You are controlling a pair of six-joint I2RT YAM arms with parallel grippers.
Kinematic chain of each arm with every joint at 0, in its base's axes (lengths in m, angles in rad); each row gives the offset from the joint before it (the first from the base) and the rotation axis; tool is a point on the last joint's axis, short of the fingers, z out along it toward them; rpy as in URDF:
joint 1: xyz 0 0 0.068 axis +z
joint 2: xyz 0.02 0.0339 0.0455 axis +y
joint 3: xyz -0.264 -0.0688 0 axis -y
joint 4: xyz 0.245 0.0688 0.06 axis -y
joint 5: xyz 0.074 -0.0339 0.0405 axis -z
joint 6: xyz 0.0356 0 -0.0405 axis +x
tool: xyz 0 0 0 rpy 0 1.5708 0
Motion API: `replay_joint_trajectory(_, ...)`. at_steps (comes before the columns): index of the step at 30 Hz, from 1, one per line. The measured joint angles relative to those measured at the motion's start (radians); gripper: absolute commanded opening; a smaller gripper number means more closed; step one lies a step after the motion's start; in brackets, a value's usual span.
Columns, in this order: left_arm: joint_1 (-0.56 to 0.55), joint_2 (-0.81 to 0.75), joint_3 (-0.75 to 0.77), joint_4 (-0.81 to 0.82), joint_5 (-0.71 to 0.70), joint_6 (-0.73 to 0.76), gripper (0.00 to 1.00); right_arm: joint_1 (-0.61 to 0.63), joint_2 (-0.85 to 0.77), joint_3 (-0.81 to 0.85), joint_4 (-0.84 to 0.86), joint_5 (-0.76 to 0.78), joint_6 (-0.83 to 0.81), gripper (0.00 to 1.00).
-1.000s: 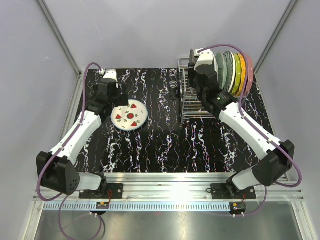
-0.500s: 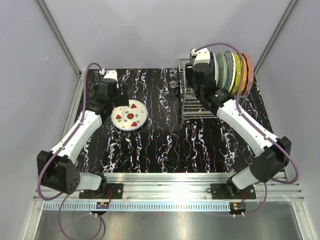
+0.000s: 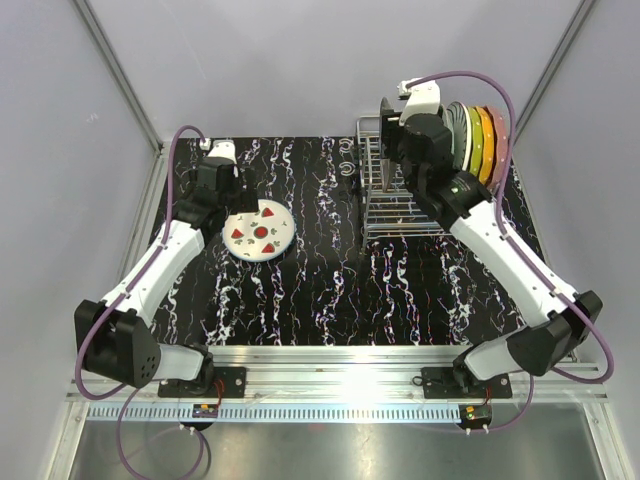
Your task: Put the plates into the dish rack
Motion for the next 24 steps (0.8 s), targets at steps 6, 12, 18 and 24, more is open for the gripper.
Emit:
replay_joint_trajectory(6, 0.0, 0.015, 0.0, 0.0, 0.015, 0.0, 0.99, 0.0, -0.059, 0.014, -0.025, -0.003, -0.002, 0.66)
replay_joint_trajectory(12, 0.0, 0.022, 0.0, 0.002, 0.066, 0.007, 0.99, 0.0, -0.108, 0.012, -0.042, -0.042, 0.019, 0.69)
replay_joint_trajectory(18, 0.002, 0.087, 0.002, 0.006, 0.201, 0.035, 0.99, -0.001, -0.243, -0.061, -0.069, -0.108, 0.063, 0.69)
replay_joint_trajectory(24, -0.024, 0.214, -0.002, -0.005, 0.258, 0.063, 0.99, -0.001, -0.472, -0.203, -0.092, -0.138, 0.107, 0.7)
